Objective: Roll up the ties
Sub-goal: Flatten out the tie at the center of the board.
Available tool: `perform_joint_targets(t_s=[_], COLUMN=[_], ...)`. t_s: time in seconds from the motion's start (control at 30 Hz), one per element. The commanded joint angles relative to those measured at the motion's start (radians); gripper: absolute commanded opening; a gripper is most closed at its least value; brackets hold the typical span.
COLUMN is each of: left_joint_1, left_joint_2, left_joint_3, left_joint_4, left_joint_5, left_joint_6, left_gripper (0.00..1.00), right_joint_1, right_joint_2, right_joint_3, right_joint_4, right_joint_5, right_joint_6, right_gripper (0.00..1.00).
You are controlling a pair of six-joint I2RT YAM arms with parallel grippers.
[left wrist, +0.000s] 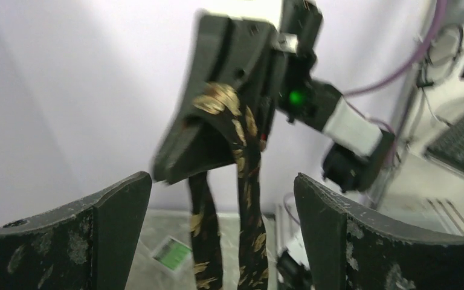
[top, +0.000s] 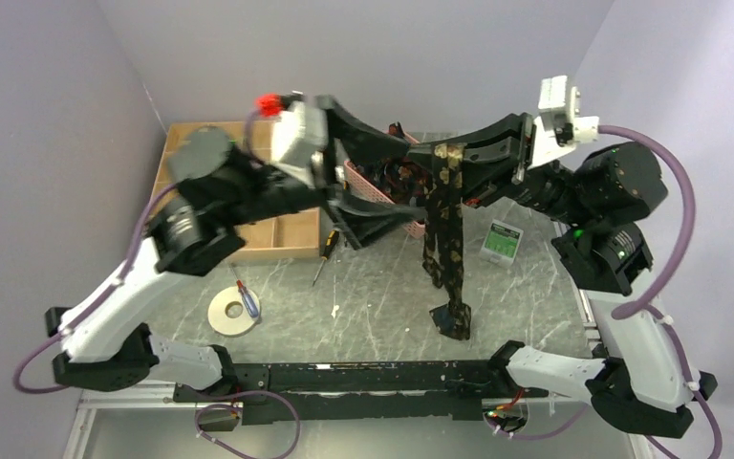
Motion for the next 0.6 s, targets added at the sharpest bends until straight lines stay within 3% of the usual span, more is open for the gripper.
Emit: perform_joint_targets(t_s=[0.0,0.3,0.43,0.57], left_joint_1=[-0.001,-0.002,-0.001,-0.002], left_joint_2=[0.076,0.014,-0.031,-0.074], left_joint_3=[-0.008,-0.105,-0.148,-0.176], left_joint_4=[-0.005,0.01,0.015,0.034], left_joint_5=[0.251,0.183,0.191,0.197], left_joint_6=[-0.103,-0.056,-0.071,-0.1], left_gripper=[0.94,0.94,0.83,0.93], right_joint_1=[-0.001,-0.017,-0.033,-0.071], right_joint_2=[0.011,0.036,0.052,0.057], right_joint_3=[-0.008,-0.042,-0.045,-0.081], right_joint_4=[0.084,0.233,0.285,0.381], right_joint_5=[-0.115,-0.194,-0.217,-0.257], right_joint_6=[0.082,0.217,0.256,0.34], right_gripper=[0.0,0.0,0.0,0.0])
